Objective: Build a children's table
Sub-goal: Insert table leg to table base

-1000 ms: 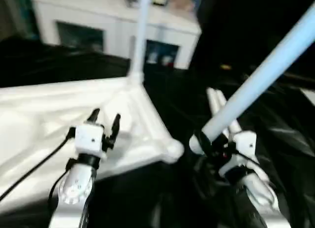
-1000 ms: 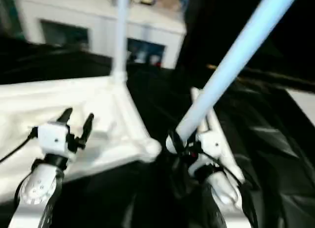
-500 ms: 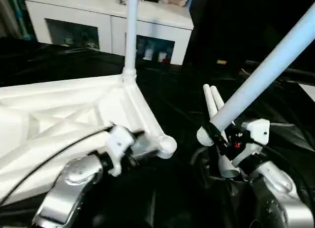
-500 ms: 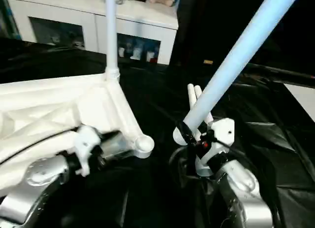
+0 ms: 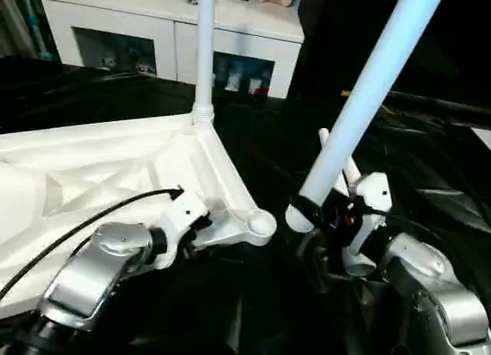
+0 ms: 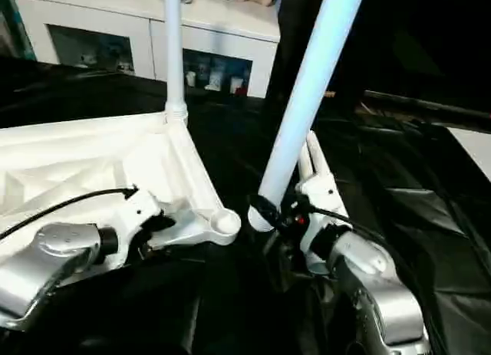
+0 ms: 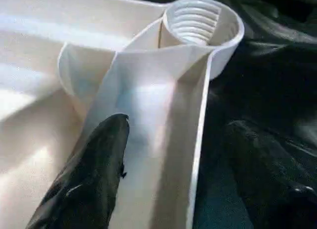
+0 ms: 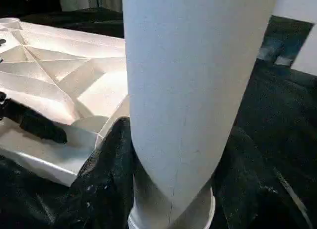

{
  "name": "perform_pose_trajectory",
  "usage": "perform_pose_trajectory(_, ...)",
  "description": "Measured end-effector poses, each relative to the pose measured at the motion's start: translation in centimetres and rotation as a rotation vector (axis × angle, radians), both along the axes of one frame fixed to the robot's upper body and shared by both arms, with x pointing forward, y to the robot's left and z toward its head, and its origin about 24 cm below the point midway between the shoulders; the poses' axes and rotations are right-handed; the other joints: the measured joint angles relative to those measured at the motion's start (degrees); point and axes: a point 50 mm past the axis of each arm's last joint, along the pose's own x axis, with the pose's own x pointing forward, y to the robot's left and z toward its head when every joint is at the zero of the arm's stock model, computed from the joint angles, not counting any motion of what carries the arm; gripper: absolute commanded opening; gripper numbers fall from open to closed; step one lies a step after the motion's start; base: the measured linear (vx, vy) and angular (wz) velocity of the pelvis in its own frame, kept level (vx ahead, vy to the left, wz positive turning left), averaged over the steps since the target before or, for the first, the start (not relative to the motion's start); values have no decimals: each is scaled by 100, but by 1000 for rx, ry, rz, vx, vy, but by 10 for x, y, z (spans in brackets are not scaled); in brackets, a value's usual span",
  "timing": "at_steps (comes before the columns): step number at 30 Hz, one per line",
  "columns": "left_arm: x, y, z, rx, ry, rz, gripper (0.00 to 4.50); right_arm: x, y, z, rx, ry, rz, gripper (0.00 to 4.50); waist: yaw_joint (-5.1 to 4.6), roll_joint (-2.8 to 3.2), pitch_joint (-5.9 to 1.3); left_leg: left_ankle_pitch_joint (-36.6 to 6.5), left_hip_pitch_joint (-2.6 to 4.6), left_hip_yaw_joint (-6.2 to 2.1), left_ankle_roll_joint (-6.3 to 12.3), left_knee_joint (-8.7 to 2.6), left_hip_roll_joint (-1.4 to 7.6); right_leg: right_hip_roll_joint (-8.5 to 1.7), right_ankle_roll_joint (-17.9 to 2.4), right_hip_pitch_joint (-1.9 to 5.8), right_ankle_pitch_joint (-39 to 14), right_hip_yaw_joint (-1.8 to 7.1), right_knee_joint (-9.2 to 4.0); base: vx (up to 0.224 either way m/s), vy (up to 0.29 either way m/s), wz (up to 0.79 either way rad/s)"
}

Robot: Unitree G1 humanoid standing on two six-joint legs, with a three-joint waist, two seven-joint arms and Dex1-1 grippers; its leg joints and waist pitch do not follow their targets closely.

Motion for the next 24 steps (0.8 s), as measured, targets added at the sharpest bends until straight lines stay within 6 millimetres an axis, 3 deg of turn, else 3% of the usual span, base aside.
perform_pose_trajectory(2, 0, -1, 2, -19, 13, 12, 301, 1, 0, 2, -1, -5, 2, 184, 20, 0, 0, 3, -30, 6, 5, 0, 0, -1, -1, -27, 1, 3, 0, 0, 0, 0)
perform_pose_trajectory(4, 1, -5, 6, -34, 10, 7, 266, 2, 1, 2, -2, -8, 2, 184, 45, -2, -1, 26, -65, 7, 42, 0, 2, -1, -1, -52, 1, 0, 1, 0, 0, 0)
perform_pose_trajectory(17, -5, -15, 11, -32, 42, -38, 162, 4, 4, 4, 18, 8, 9, 184, 115, 35, 25, 25, -66, 11, 31, 0, 7, -1, -3, -57, 5, -2, 21, 0, 0, 0)
perform_pose_trajectory(24, -4, -10, 9, 49, 18, -40, 103, 8, 7, 6, 28, 1, 16, 184, 112, 35, 28, 25, -67, 14, 31, -2, 8, 0, -2, -61, 5, -1, 13, 0, 0, 0)
